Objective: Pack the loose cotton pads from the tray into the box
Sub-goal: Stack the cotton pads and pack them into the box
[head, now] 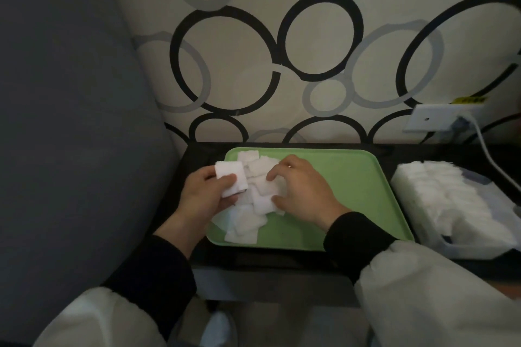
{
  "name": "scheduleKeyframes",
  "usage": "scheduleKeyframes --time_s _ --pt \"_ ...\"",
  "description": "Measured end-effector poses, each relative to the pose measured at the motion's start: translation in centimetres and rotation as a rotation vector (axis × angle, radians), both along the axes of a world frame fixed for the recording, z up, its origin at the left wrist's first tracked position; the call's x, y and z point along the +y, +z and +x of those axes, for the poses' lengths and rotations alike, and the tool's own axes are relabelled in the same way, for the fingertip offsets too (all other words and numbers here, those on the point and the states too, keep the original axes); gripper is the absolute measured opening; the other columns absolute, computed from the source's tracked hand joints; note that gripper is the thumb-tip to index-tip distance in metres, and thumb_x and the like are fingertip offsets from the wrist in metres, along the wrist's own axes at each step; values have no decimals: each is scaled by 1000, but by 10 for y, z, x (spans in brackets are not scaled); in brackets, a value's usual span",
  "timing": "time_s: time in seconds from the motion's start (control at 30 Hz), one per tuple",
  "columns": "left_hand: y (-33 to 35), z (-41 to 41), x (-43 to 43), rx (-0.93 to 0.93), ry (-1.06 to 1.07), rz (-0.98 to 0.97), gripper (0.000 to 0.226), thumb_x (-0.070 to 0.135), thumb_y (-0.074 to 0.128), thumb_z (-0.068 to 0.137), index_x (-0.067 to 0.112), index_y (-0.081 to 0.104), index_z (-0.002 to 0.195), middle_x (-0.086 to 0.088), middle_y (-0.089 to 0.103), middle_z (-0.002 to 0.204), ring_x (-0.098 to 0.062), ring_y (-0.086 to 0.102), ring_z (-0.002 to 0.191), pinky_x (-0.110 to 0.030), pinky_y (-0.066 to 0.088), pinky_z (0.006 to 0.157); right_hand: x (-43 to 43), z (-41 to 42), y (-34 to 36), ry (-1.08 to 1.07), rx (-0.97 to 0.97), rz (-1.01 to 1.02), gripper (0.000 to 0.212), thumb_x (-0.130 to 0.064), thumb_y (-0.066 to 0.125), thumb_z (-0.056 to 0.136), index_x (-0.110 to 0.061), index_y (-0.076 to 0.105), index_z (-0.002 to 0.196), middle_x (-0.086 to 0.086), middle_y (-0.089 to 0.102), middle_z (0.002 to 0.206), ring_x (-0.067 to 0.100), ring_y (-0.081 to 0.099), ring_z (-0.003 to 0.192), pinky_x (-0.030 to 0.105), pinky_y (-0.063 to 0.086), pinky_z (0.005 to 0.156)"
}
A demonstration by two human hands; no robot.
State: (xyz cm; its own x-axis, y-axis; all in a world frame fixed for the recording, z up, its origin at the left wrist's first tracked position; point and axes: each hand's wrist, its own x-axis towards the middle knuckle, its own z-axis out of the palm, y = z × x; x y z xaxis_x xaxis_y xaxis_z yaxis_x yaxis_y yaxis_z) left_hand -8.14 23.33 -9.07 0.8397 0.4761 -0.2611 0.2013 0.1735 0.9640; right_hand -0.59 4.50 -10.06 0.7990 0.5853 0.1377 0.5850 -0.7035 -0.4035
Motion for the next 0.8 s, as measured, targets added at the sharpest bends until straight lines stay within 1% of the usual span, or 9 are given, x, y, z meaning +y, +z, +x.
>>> scheduleKeyframes --time_s 0.13,0.23,0.33,0.47,0.53,0.6,0.7,0.77,0.8 --pt "0 -1 5 -3 -27 -6 32 11 67 92 10 63 124 -9 70 110 -20 70 94 -22 56 59 10 4 -5 -8 -71 -78 46 -29 72 80 -33 57 123 -4 44 130 18 43 116 35 42 94" --pt "-1 -1 6 -11 -41 2 31 11 67 92 11 64 122 -7 72 106 -17 70 90 -22 55 58 11 6 -7 -8 -115 -58 30 -33 66 86 -31 63 116 -5 47 127 17 44 113 33 42 93" --pt "-1 2 4 -12 -43 27 30 12 67 92 13 64 122 -7 72 107 -18 70 92 -24 56 61 10 9 -6 -16 -78 95 17 -31 59 93 -25 69 105 -7 51 118 12 47 108 29 42 92" --pt "2 5 1 -5 -62 45 25 13 65 94 14 65 119 -8 69 111 -23 68 99 -28 57 67 2 15 7 -78 183 450 3 -16 64 85 -13 65 83 -2 61 95 13 58 88 32 47 77" --pt "3 5 -2 17 -80 50 18 16 63 95 16 68 112 -9 67 113 -23 66 100 -27 56 65 -7 15 15 -111 331 579 10 -9 62 85 -11 60 75 5 62 79 17 59 77 37 48 70" --pt "6 5 -7 23 -105 48 11 16 63 95 17 70 103 -11 67 113 -22 66 99 -25 56 64 -16 13 24 -96 481 692 18 -2 58 88 -12 59 72 10 61 74 22 60 77 40 53 71" --pt "7 5 -17 29 -164 59 10 14 64 95 16 70 103 -10 68 112 -23 67 101 -26 58 64 -26 10 32 12 735 820 16 2 57 91 -9 63 82 14 64 83 28 60 81 42 50 73" --pt "9 4 -24 17 -212 66 12 14 65 94 15 71 105 -10 71 110 -23 70 99 -25 58 65 -29 9 31 78 854 831 7 0 61 91 -4 65 93 23 63 93 33 58 87 46 46 78" --pt "10 4 -29 12 -237 65 13 14 65 95 14 71 105 -10 72 108 -23 71 97 -25 58 65 -31 9 29 95 886 822 8 -1 63 90 -2 66 98 26 64 96 35 57 88 46 46 78"
